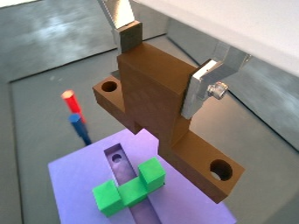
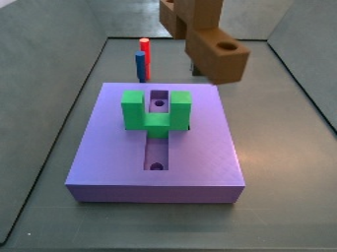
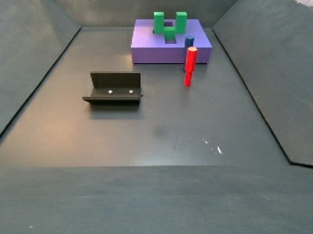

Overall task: Pick up the brown object. Move up. Move to above the board. Insert the brown object.
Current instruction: Insert the brown object.

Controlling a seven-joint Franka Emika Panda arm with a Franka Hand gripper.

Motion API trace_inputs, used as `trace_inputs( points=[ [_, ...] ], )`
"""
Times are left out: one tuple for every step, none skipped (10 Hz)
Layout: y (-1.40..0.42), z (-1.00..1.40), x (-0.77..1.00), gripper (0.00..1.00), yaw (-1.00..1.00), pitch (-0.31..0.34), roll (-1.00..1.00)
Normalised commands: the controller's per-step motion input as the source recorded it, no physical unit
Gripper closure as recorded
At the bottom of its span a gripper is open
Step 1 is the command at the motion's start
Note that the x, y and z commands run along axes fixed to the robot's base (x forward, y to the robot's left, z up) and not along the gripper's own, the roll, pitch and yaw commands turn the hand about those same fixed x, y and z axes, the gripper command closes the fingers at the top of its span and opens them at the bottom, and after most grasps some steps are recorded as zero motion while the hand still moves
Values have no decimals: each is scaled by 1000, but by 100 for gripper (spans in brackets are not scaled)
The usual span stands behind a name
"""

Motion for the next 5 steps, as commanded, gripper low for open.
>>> trace_inputs(
  points=[
    [-34,-360,160,100,-629,0,133],
    [0,-443,106,100,-431,0,27],
    [0,-460,46,100,-331,0,0],
    [0,-429,0,100,-274,-60,-113],
    [17,-334,-89,100,-180,-153,-196]
  ],
)
